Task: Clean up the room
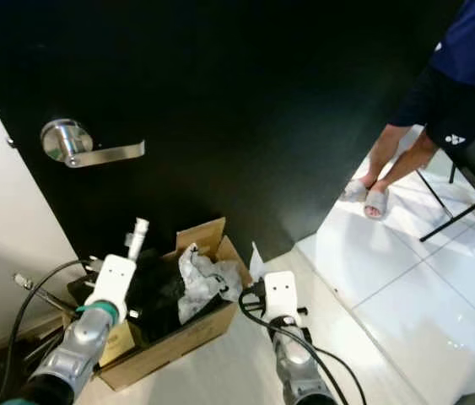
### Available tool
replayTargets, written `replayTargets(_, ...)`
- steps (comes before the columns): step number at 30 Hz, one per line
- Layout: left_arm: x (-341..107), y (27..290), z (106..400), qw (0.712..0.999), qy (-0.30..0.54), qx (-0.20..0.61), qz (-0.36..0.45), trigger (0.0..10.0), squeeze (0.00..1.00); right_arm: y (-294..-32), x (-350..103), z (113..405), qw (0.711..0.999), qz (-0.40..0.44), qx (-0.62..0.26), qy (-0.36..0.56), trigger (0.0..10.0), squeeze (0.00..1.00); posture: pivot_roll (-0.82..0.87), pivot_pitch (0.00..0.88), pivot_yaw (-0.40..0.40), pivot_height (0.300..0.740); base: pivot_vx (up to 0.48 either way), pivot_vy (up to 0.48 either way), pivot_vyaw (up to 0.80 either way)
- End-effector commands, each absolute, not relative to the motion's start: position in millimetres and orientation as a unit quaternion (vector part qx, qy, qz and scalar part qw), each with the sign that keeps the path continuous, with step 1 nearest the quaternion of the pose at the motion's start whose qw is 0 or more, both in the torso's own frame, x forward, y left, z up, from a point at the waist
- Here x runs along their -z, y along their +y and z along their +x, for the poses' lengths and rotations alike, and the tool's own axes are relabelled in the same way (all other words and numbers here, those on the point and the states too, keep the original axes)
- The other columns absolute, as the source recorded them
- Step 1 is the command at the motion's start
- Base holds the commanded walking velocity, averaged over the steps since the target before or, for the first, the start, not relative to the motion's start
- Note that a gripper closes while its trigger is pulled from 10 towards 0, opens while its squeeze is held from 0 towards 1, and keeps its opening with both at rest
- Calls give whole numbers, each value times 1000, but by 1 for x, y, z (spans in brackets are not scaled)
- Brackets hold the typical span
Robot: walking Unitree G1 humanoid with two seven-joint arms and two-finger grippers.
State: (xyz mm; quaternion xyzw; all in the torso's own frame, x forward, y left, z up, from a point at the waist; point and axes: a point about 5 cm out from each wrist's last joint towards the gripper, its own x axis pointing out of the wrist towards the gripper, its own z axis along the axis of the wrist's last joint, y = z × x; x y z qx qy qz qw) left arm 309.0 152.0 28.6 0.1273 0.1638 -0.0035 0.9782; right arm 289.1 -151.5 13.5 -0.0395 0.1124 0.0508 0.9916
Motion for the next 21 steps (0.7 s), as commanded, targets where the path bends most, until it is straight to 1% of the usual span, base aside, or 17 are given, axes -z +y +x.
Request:
replayTargets(1, -23, 154, 306, 977, 177, -3, 122, 10000, 0, -154, -9, 284, 991, -42, -48, 118, 10000, 0, 40, 0, -4, 740, 0, 0, 800)
replayTargets(4, -25, 154, 306, 978, 167, 2, 128, 10000, 0, -153, -10, 285, 991, -48, -49, 116, 10000, 0, 40, 0, -4, 740, 0, 0, 800)
replayTargets(5, -27, 154, 306, 976, 159, 10, 145, 10000, 0, -152, -11, 286, 991, -55, -52, 113, 10000, 0, 42, 0, -4, 740, 0, 0, 800)
replayTargets(14, -26, 148, 306, 977, 156, 11, 147, 10000, 0, -150, -11, 286, 991, -55, -54, 113, 10000, 0, 44, 0, -4, 740, 0, 0, 800)
replayTargets(21, -27, 146, 307, 977, 150, 15, 150, 10000, 0, -151, -10, 285, 991, -52, -54, 113, 10000, 0, 42, 0, -4, 740, 357, 0, 800)
